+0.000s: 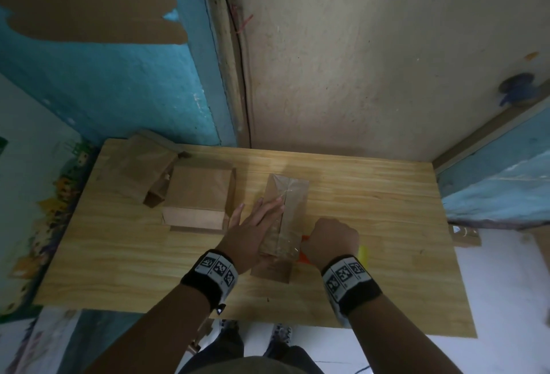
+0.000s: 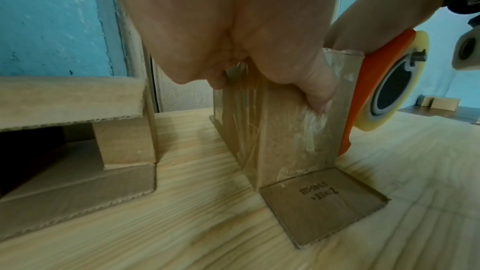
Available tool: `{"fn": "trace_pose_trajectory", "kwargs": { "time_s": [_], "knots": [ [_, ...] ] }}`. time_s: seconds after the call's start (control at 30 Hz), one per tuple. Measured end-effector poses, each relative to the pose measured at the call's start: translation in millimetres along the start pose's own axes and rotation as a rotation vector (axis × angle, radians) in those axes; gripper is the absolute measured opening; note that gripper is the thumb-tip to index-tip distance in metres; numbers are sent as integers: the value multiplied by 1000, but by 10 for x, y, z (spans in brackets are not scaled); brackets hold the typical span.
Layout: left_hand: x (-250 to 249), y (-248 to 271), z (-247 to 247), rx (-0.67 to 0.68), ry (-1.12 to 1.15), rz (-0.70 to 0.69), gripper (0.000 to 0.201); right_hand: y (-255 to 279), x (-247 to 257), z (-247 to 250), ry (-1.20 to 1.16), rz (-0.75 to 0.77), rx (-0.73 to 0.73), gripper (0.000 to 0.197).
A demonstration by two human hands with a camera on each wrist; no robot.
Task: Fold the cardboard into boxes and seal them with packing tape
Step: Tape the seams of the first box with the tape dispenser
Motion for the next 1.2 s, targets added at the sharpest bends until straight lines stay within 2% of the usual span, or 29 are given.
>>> {"fn": "trace_pose_trajectory", "kwargs": {
  "time_s": [0.17,0.33,0.43,0.53,0.67,0.73,0.9,0.97,1.07,1.13,1.2],
  "knots": [
    [37,-6,-2,-19,72,-15,124,-42,76,52,43,18,-35,19],
    [37,16,59,-45,159,-37,122,-111,58,-94,-15,-29,25,20],
    [53,49,118,-40,141,-46,125,-162,69,-216,-70,-40,108,30],
    [133,112,178,-45,204,-37,122,-126,45,-253,-125,-37,115,38],
    [195,174,238,-66,261,-58,119,-31,-279,-356,-364,-116,120,72],
    [195,187,250,-51,311,-59,119,48,-480,-443,-507,-192,115,81],
    [182,199,263,-31,353,-22,120,147,-963,-548,-818,-368,-65,82],
    [173,202,262,-30,351,-22,119,160,-1096,-493,-758,-383,-199,77],
    [169,205,251,-25,358,-31,119,181,-1070,-361,-660,-268,-388,54],
    [176,207,239,-5,382,-27,120,156,-1025,-384,-525,-225,-394,46],
    [190,212,211,52,455,-6,122,105,-1029,-480,-460,-229,-317,45]
  ]
}}
Point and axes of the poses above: each hand's wrist, its own y-axis away from the middle knuckle, its own z-axis out of the back of the hand, x = y × z, the point moved 8 cm from there along -y, towards the middle knuckle, and after that the axes turned 3 degrees about -y, right-handed, at the moved point
